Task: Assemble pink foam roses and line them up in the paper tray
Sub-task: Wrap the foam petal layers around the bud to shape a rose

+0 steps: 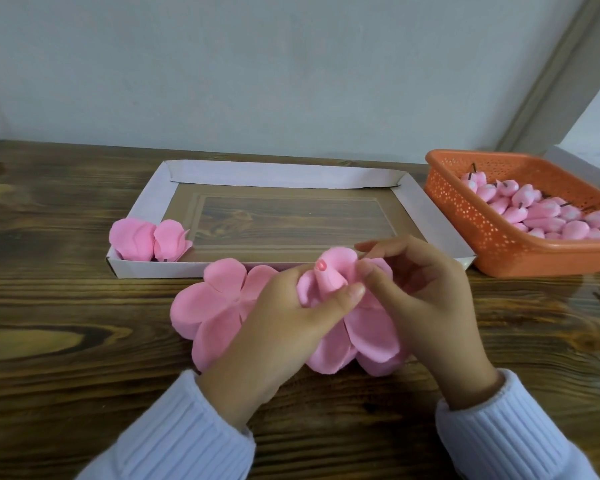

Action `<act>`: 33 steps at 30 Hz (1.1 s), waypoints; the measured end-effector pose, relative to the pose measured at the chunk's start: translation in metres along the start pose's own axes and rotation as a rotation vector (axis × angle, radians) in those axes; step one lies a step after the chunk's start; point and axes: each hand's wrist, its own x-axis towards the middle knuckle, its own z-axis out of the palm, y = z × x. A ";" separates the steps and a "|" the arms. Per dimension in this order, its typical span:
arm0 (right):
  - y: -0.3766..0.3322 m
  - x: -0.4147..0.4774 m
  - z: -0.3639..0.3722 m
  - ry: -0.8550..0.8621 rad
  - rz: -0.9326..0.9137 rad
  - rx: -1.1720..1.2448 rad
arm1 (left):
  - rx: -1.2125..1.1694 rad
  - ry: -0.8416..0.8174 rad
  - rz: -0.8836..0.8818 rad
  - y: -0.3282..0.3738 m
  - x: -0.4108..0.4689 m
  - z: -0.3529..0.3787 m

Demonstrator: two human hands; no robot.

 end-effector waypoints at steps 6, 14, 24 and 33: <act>0.001 0.001 -0.001 0.005 0.046 -0.014 | 0.095 -0.101 0.044 0.002 -0.001 -0.003; 0.001 0.002 -0.001 0.051 0.078 -0.035 | 0.089 -0.217 0.066 0.007 -0.003 -0.008; 0.000 0.001 -0.001 0.039 0.099 -0.003 | 0.015 -0.186 -0.010 0.009 -0.002 -0.012; -0.001 0.000 0.002 0.025 0.102 0.084 | 0.108 -0.072 -0.004 0.010 -0.002 -0.007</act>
